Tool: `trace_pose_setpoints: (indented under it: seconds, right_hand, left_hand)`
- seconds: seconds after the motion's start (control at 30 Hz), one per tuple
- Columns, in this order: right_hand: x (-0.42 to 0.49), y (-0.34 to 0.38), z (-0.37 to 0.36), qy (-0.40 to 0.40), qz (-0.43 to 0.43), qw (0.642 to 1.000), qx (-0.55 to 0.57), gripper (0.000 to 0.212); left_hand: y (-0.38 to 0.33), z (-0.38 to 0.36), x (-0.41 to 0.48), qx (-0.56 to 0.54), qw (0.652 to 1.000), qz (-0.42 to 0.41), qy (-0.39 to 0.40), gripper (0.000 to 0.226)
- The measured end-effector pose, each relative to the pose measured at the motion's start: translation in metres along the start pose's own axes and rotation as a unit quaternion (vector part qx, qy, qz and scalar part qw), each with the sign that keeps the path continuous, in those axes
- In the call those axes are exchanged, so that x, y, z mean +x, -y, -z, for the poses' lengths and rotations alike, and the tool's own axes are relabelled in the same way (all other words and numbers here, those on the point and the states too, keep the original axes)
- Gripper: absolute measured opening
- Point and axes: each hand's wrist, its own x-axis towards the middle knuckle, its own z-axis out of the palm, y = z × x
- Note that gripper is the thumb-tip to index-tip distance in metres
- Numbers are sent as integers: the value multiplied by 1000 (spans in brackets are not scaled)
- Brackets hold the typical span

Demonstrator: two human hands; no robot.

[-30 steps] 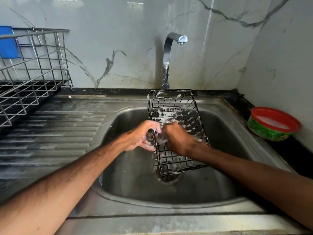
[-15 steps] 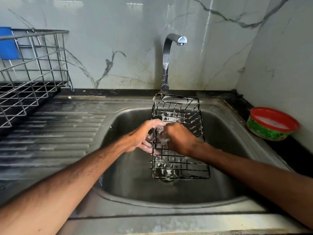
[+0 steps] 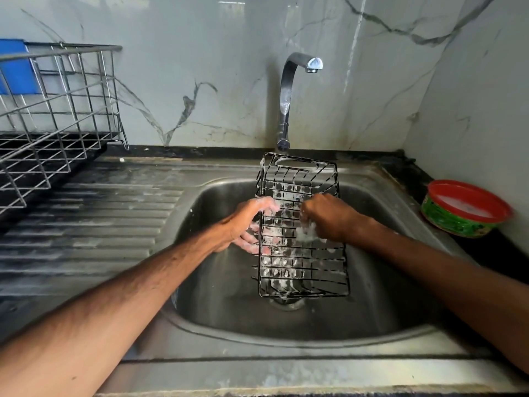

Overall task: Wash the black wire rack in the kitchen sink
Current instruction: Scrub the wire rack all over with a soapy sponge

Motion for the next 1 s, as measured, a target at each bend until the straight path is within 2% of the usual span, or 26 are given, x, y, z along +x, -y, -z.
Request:
trace_pose_setpoints:
  seconds: [0.13,0.27,0.37,0.47,0.6,0.67,0.83,0.9,1.0]
  right_hand:
    - [-3,17,-6,-1,-5,999,-45,11]
    - [-16,45,-12,84,9,996,7,12]
    - [-14,47,-16,135,1,990,37,10]
    - [-10,40,-13,162,-15,980,110,19]
    - [-7,38,-14,111,-44,965,232,19]
    - [-5,43,-12,66,-80,951,291,17]
    - [-4,38,9,-11,-137,936,324,21]
    - [-7,27,17,-38,-168,922,347,28]
    - [-20,12,19,-101,-222,893,379,50]
  left_hand:
    - [0,-2,1,-14,1000,-6,-7,77]
    - [-2,0,-2,-37,999,-10,-23,66]
    - [-1,6,0,-56,998,0,-36,66]
    - [-1,8,1,-53,998,-6,-36,68]
    - [-5,4,-5,-73,997,-26,-12,51]
    - [-6,2,-6,-86,996,-30,-7,51]
    - [-6,0,-7,-117,993,-13,13,56]
    - [-6,-1,-8,-124,992,-10,26,57]
    - [-3,-3,-5,-120,992,-11,35,60]
